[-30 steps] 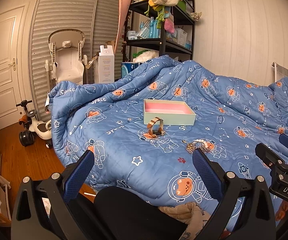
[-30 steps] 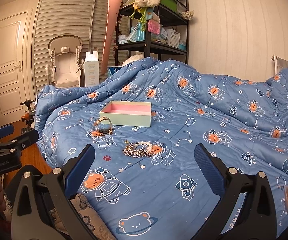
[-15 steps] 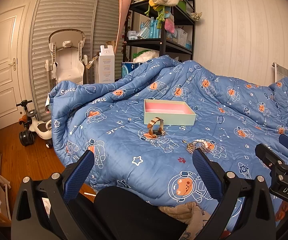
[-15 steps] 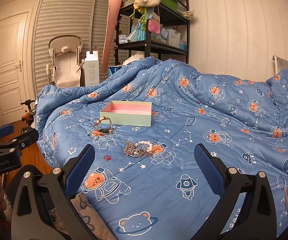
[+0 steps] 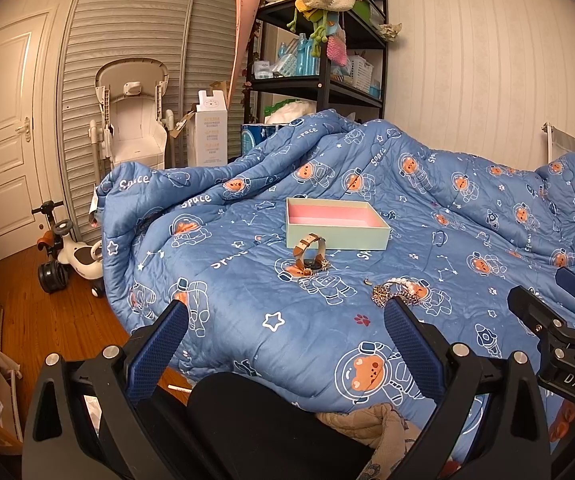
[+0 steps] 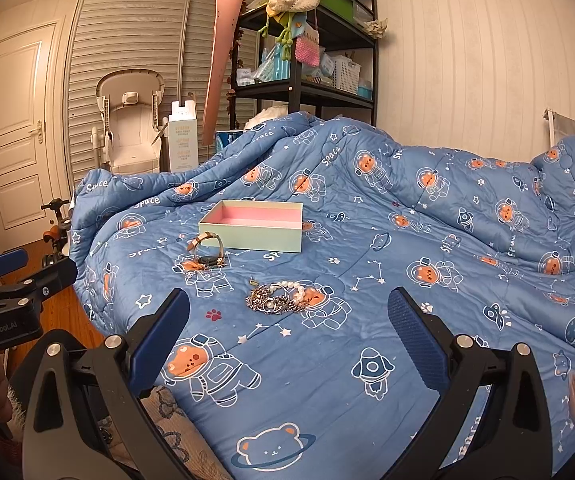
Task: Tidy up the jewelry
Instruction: 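Grasp the white-strapped watch with the left tool while the right tool grasps the pearl bracelet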
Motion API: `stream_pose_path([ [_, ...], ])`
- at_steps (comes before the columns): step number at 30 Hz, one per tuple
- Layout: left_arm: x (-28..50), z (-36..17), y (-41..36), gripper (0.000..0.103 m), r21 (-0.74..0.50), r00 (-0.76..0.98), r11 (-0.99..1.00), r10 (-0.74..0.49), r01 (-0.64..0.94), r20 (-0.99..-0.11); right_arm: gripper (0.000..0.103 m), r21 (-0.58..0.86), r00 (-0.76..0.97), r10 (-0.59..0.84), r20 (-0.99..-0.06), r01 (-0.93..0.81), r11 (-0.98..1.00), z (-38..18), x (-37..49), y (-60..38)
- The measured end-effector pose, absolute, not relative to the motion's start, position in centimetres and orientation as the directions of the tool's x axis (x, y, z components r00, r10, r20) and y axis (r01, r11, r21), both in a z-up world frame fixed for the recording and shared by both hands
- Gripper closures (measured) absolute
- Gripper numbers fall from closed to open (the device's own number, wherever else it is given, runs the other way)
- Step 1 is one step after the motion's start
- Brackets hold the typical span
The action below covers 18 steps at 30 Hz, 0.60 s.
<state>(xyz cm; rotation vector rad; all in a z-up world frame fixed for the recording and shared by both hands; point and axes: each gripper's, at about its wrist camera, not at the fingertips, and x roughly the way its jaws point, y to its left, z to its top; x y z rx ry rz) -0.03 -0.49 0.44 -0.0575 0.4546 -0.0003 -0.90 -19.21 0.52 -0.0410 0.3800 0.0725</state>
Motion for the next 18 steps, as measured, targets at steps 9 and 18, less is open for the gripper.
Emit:
stream_pose_path([
  [9,-0.04,0.42,-0.53,0.007,-0.056,0.899,0.998,-0.014,-0.012,-0.438,0.005,-0.024,0.925,0.063,-0.375,-0.077,0.997,0.46,-0.75,-19.34],
  [18,-0.03,0.38,-0.54,0.007,-0.056,0.899,0.998,-0.013,-0.013,-0.438,0.005,-0.023,0.924,0.064,-0.376,-0.079,0.997,0.40,-0.70,-19.30],
])
